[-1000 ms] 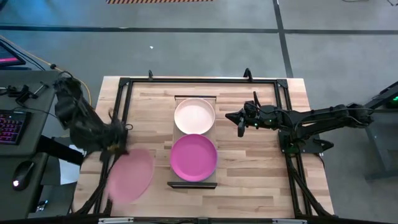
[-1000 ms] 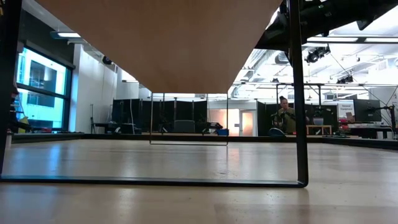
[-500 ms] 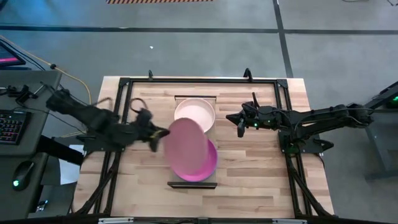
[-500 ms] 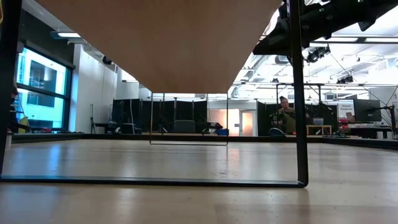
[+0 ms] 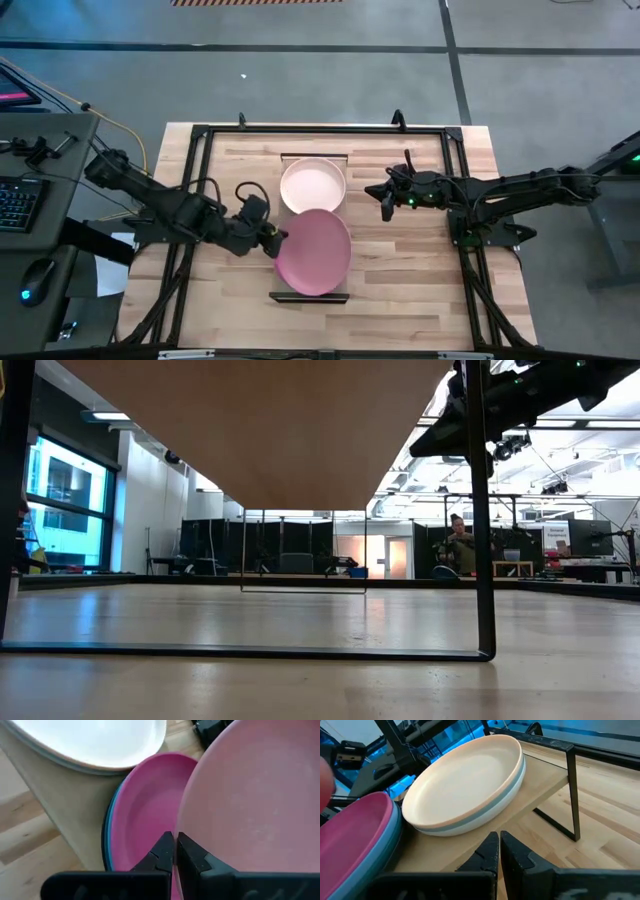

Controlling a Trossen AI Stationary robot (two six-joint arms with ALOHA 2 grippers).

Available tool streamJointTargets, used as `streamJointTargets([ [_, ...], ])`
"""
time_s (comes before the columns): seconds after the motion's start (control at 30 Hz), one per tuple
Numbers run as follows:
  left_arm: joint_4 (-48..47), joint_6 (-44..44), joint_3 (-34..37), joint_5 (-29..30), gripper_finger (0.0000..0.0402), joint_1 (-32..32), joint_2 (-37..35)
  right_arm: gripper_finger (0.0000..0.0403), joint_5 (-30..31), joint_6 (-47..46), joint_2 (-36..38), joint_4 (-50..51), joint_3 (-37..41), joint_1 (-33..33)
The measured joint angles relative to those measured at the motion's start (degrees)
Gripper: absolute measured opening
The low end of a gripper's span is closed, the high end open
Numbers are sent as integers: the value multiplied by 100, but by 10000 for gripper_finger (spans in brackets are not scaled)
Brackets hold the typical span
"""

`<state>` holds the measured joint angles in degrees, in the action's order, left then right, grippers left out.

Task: Place and stack plates onto a shelf
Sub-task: Stack the light pink on the pink plate on the shelf

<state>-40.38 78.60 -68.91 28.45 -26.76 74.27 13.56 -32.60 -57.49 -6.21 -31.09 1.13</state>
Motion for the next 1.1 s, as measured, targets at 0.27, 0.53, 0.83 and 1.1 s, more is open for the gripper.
streamJointTargets([
  [0.27,-371,186,5,-256,0,60,214,0,0,0,0,113,0,0],
  [0.53,-812,222,-161,-267,0,60,174,0,0,0,-39,145,0,0],
  [0.83,-1547,-207,-862,-337,0,212,468,0,2,0,-42,181,0,0],
  [1.1,-2089,-677,-1432,-486,0,358,1055,0,4,-61,-42,185,0,0],
])
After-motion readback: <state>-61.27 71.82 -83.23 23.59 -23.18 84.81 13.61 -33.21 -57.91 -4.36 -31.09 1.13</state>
